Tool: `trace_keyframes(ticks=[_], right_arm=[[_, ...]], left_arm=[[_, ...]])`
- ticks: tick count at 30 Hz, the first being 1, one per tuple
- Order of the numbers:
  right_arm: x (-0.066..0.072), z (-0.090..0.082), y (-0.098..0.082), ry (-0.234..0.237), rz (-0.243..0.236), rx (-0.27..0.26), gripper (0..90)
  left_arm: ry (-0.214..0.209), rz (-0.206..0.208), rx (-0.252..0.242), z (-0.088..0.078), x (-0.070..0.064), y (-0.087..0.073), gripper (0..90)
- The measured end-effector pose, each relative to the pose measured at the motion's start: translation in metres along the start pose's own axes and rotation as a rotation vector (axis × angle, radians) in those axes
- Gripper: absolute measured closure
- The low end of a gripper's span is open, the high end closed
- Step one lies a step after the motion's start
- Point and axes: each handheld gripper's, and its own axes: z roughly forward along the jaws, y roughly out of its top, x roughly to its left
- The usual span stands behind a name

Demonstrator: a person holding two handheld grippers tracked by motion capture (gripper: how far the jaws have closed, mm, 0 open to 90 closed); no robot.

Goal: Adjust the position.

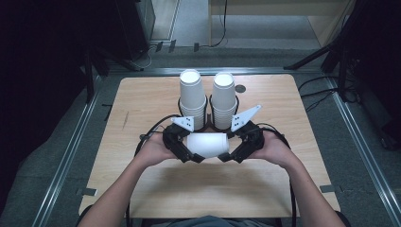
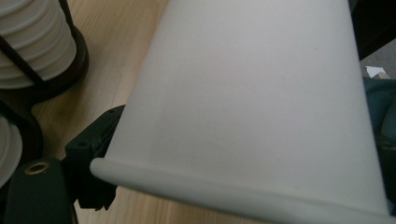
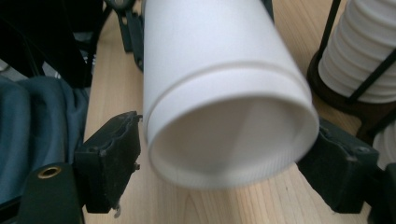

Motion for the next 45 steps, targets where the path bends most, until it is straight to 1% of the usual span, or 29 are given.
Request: trace_keyframes(ticks=[1,2,3,4,7,8,9,10,11,12,13,14,15,16,19,20,21,22,24,25,26,27,29,30,32,37,42,44,45], right_arm=[[0.000,0.001,-0.001,-0.008,0.004,0.012,17.0],[-0.001,0.002,-0.002,-0.008,0.003,0.024,16.9],[-0.001,0.003,-0.003,-0.016,0.009,0.042,16.9],[-0.002,0.005,-0.004,-0.025,0.004,0.052,16.9],[-0.003,0.008,-0.006,-0.028,0.010,0.082,16.9],[-0.003,0.009,-0.006,-0.032,0.016,0.096,16.9],[-0.003,0.010,-0.006,-0.039,0.016,0.101,16.9],[-0.003,0.010,-0.006,-0.039,0.016,0.101,16.9],[-0.004,0.011,-0.007,-0.051,0.012,0.112,16.9],[-0.004,0.012,-0.007,-0.057,0.011,0.114,16.9],[-0.004,0.012,-0.008,-0.056,0.018,0.120,16.9],[-0.005,0.012,-0.008,-0.061,0.013,0.122,16.9],[-0.005,0.012,-0.008,-0.065,0.017,0.124,16.9],[-0.005,0.012,-0.009,-0.063,0.020,0.128,16.9],[-0.006,0.013,-0.009,-0.075,0.014,0.132,16.9],[-0.006,0.013,-0.009,-0.078,0.014,0.133,16.9],[-0.006,0.013,-0.009,-0.080,0.015,0.134,16.9],[-0.006,0.013,-0.009,-0.083,0.013,0.134,16.9],[-0.006,0.014,-0.009,-0.085,0.010,0.133,16.9],[-0.006,0.015,-0.008,-0.083,0.003,0.132,16.9],[-0.006,0.015,-0.008,-0.083,0.005,0.135,16.9],[-0.006,0.015,-0.008,-0.079,0.004,0.135,16.9],[-0.006,0.016,-0.007,-0.078,-0.008,0.132,16.9],[-0.006,0.016,-0.007,-0.078,-0.008,0.132,16.9],[-0.005,0.018,-0.006,-0.078,-0.012,0.134,16.9],[-0.003,0.023,-0.003,-0.059,-0.031,0.139,16.9],[-0.001,0.030,-0.001,-0.043,-0.055,0.146,17.0],[0.001,0.035,0.003,-0.041,-0.071,0.166,16.9],[0.002,0.037,0.004,-0.038,-0.079,0.166,16.9]], left_arm=[[0.012,-0.001,0.007,-0.001,0.001,0.000,11.1],[0.010,-0.009,0.018,-0.002,0.002,0.000,11.1],[0.026,-0.003,0.025,-0.004,0.002,-0.001,11.1],[0.032,-0.005,0.032,-0.005,0.003,0.000,11.1],[0.042,-0.008,0.040,-0.007,0.003,0.000,11.1],[0.046,-0.010,0.058,-0.009,0.004,0.001,11.1],[0.051,-0.010,0.073,-0.009,0.005,0.002,11.1],[0.051,-0.010,0.073,-0.009,0.005,0.002,11.0],[0.066,-0.007,0.103,-0.008,0.005,0.003,11.1],[0.061,-0.009,0.116,-0.007,0.005,0.004,11.0],[0.066,-0.004,0.126,-0.007,0.005,0.005,11.0],[0.073,-0.003,0.140,-0.006,0.005,0.005,11.0],[0.068,-0.003,0.153,-0.005,0.006,0.006,11.0],[0.073,-0.002,0.162,-0.004,0.005,0.006,11.0],[0.080,0.001,0.210,0.002,0.006,0.007,11.0],[0.080,0.001,0.210,0.002,0.006,0.007,11.0],[0.085,0.005,0.238,0.006,0.006,0.008,11.0],[0.081,-0.003,0.246,0.008,0.006,0.009,11.0],[0.086,0.000,0.254,0.009,0.006,0.009,11.0],[0.079,0.001,0.273,0.012,0.007,0.010,11.0],[0.079,0.001,0.273,0.012,0.007,0.010,10.9],[0.075,-0.009,0.291,0.016,0.006,0.010,11.0],[0.075,-0.014,0.308,0.020,0.006,0.011,10.9],[0.075,-0.014,0.308,0.020,0.006,0.011,10.9],[0.069,-0.003,0.336,0.025,0.005,0.012,10.9],[0.061,-0.005,0.359,0.033,0.003,0.014,10.9],[0.050,0.003,0.370,0.036,0.002,0.015,10.9],[0.047,0.011,0.371,0.038,0.000,0.016,10.9],[0.046,0.013,0.374,0.039,0.000,0.017,10.9]])
